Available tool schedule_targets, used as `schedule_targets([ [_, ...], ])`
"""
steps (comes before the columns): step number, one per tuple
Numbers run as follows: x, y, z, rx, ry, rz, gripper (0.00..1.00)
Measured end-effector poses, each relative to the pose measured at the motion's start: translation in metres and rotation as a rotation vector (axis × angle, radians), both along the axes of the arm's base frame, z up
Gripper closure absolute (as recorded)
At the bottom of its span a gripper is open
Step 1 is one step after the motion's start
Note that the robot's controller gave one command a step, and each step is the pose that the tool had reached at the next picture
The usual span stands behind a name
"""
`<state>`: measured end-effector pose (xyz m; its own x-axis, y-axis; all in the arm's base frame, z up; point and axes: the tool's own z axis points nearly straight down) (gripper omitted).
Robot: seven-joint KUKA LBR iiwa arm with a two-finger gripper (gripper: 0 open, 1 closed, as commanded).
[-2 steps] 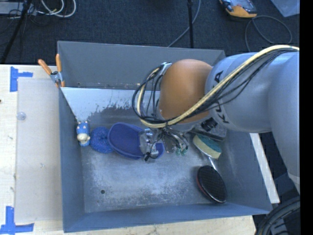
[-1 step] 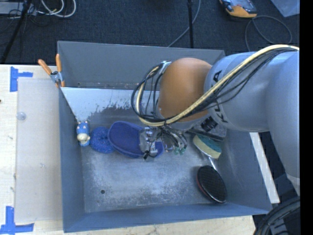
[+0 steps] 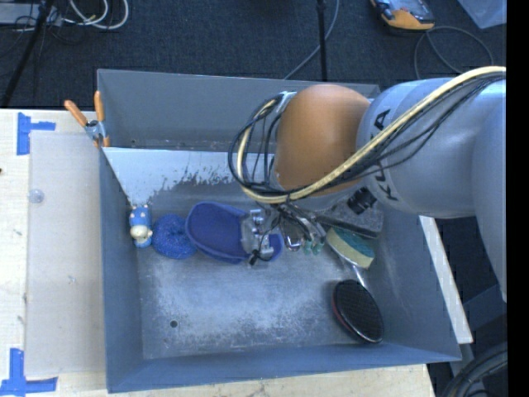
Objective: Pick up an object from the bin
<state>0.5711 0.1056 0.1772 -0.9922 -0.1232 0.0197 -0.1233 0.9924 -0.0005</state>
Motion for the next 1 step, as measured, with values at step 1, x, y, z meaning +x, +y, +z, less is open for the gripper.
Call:
schedule_targets([
  [1, 0.0039, 0.0006, 0.0250, 0.001, -0.007, 0.012, 1.00],
])
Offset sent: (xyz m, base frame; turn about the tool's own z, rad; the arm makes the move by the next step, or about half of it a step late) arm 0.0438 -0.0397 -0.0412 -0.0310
